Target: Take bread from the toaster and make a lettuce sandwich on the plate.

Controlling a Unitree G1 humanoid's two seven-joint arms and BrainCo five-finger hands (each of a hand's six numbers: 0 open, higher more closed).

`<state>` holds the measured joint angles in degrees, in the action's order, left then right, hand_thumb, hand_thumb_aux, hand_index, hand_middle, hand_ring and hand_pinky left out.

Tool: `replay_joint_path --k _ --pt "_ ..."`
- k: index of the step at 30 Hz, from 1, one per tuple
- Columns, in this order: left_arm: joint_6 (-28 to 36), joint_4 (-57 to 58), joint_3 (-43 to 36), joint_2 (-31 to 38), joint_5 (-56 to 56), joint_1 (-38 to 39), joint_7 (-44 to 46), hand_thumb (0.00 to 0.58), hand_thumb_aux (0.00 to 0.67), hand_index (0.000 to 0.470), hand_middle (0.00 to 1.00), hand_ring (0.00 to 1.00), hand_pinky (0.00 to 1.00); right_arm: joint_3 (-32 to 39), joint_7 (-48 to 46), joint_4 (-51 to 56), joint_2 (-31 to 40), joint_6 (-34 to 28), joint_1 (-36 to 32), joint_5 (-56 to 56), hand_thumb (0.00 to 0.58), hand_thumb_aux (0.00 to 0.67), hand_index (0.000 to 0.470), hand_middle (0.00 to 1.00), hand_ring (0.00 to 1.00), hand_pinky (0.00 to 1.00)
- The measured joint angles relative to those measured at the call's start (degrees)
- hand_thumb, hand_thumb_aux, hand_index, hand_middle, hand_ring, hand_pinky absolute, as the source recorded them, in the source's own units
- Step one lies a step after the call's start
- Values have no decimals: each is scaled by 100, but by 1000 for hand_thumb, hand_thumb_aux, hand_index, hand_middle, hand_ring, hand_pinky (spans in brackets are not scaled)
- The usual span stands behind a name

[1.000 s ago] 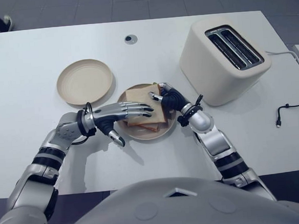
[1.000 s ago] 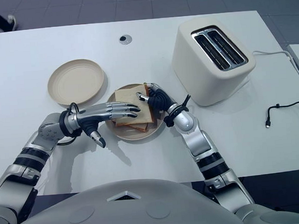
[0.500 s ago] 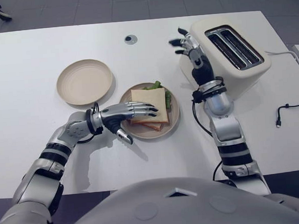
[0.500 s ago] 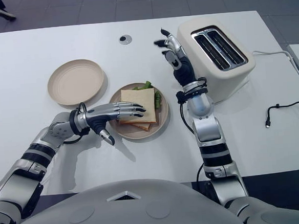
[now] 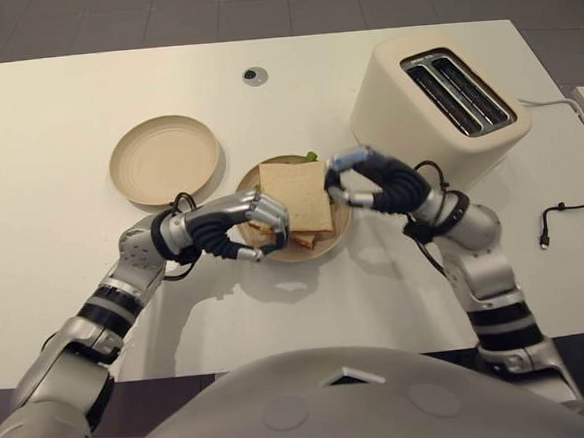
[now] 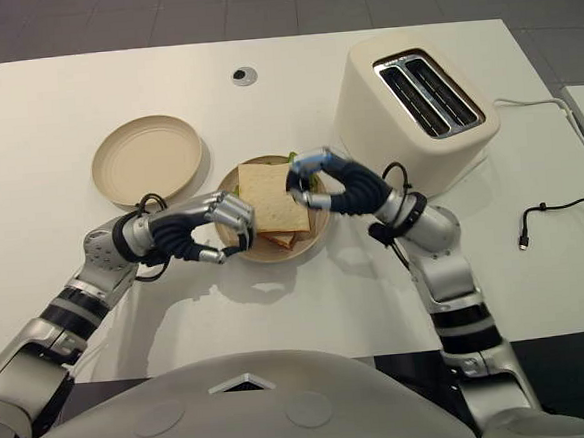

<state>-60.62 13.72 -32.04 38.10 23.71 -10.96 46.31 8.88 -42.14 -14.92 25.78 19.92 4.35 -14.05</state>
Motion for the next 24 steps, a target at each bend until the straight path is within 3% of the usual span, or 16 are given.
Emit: replay_joint_path --k 3,6,13,16,20,24 --pt "145 -12 -256 569 152 292 1073 580 670 470 1000 1000 1000 204 -983 232 932 507 601 236 580 670 470 1000 1000 1000" --pt "228 309 -384 764 -260 496 1719 580 670 470 1000 1000 1000 380 -1379 616 1376 720 874 628 580 670 470 1000 1000 1000" --pt "303 667 -264 448 -740 577 2003 580 670 470 1000 1000 1000 703 -1463 1200 1441 890 590 1204 580 670 470 1000 1000 1000" --pt "172 1205 99 -119 -1465 281 1273 580 670 470 1000 1000 1000 745 -1092 1469 1182 959 322 1438 580 670 470 1000 1000 1000" --pt "147 2212 727 -1082 -3301 -489 -783 580 670 470 1000 1000 1000 786 -86 2031 418 1009 -293 2090 580 670 470 1000 1000 1000" --pt "284 2833 939 -1452 -4751 -915 -2721 580 670 470 992 992 992 804 903 2646 -148 1086 -689 2634 580 670 470 1000 1000 1000"
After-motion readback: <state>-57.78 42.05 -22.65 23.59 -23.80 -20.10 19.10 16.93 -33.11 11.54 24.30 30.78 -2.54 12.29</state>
